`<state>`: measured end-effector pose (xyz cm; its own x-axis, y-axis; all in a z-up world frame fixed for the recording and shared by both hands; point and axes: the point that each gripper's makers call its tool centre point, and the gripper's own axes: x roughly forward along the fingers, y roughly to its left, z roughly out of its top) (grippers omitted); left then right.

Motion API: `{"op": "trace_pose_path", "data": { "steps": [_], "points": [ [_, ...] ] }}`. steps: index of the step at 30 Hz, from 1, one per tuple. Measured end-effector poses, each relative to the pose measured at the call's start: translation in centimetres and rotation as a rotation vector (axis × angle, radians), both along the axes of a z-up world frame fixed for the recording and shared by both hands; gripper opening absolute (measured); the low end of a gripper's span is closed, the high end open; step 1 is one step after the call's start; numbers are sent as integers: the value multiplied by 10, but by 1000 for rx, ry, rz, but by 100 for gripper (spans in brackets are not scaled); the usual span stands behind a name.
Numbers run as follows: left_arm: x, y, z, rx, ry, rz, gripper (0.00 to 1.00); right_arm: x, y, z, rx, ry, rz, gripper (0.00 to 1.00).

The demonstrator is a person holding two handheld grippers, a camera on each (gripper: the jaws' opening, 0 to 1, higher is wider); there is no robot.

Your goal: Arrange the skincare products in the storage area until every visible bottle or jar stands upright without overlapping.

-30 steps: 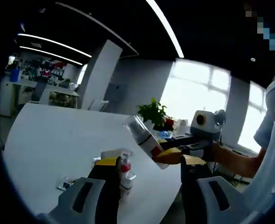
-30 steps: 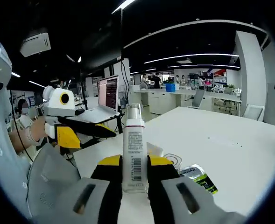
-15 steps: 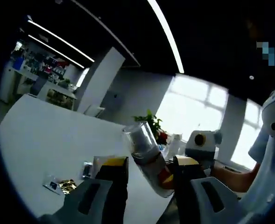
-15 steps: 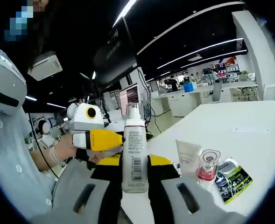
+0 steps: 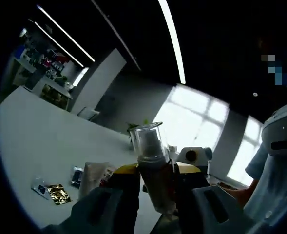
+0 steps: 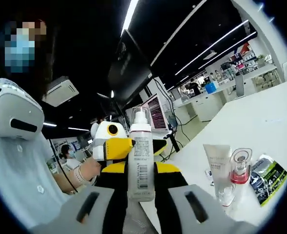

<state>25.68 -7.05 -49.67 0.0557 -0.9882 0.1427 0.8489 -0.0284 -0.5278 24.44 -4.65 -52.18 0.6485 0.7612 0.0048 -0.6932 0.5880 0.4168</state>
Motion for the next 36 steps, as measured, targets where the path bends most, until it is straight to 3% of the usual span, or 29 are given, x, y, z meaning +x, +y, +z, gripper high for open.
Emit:
{"op": "trace_pose_path", "data": {
  "steps": [4, 7, 10, 14, 17, 24, 31, 36],
  "points": [
    [2, 0, -8, 35, 34, 13, 23, 2, 1, -8, -19, 23, -11, 20],
    [-3, -2, -15, 76, 2, -6, 21, 2, 5, -18, -42, 59, 2, 21],
    [-5, -5, -23, 125, -45, -9, 20, 3, 5, -32, -126, 84, -15, 23],
    [7, -7, -40, 177, -42, 46, 20, 6, -3, -48, -257, 87, -53, 28],
    [16, -4, -61, 270, -98, 76, 20, 6, -10, -53, -271, 109, -80, 27],
    [25, -1, -104, 450, -140, 96, 20, 1, -16, -56, -275, 139, -68, 26],
    [27, -7, -123, 518, -214, 94, 20, 9, -9, -54, -253, 138, -81, 29],
    [31, -8, -137, 558, -248, 93, 20, 29, -24, -54, -217, 146, -231, 29]
  ]
}}
